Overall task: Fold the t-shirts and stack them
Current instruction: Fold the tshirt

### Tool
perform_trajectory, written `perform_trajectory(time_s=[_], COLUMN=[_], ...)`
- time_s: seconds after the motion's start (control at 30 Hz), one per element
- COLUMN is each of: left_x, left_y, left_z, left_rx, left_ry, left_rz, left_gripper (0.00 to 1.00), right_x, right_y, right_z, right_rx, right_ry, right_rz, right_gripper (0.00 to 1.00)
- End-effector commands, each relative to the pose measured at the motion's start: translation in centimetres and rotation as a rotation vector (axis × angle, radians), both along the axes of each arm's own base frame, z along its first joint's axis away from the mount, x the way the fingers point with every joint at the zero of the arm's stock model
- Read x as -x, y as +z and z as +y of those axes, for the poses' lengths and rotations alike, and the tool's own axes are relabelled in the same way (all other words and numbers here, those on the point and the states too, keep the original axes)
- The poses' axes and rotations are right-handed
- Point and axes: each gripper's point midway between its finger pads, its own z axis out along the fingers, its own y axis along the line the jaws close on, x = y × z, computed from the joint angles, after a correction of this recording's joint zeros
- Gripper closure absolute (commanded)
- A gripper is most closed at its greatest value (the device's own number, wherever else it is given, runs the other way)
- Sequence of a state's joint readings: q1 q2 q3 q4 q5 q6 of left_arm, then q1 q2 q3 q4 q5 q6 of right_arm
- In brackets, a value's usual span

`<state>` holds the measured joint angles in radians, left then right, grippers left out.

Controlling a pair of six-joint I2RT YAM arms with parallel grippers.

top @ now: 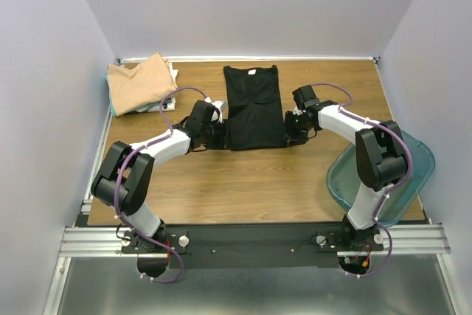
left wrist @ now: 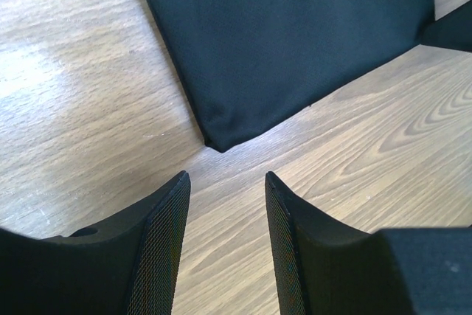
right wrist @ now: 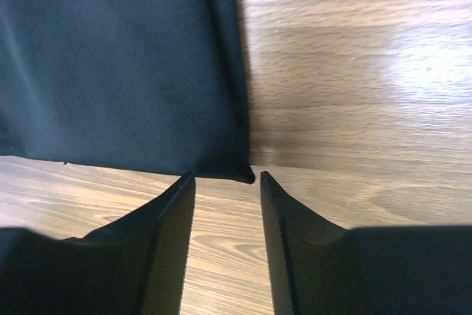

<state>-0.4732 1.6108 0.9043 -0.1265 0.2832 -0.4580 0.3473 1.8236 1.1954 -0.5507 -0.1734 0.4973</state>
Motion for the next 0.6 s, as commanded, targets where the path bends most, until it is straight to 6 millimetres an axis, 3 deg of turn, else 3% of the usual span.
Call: perform_trajectory(time_s=[0.0, 0.57], left_x=[0.4, -0.1], left_y=[-0.8, -2.4], left_z=[-0.2, -0.8], left_rx=[0.011, 0.018], left_ry=[-0.007, -0.019], left_rz=[0.018, 0.049], left_gripper=[0.47, 0.49], right_x=[0.8, 0.2], right_y=[-1.5, -3.2], right_z=[0.3, -0.4], right_rx=[0.013, 0.075], right_ry=[0.011, 0.012], right_rz=[0.032, 0.042], right_gripper=[0.55, 0.67])
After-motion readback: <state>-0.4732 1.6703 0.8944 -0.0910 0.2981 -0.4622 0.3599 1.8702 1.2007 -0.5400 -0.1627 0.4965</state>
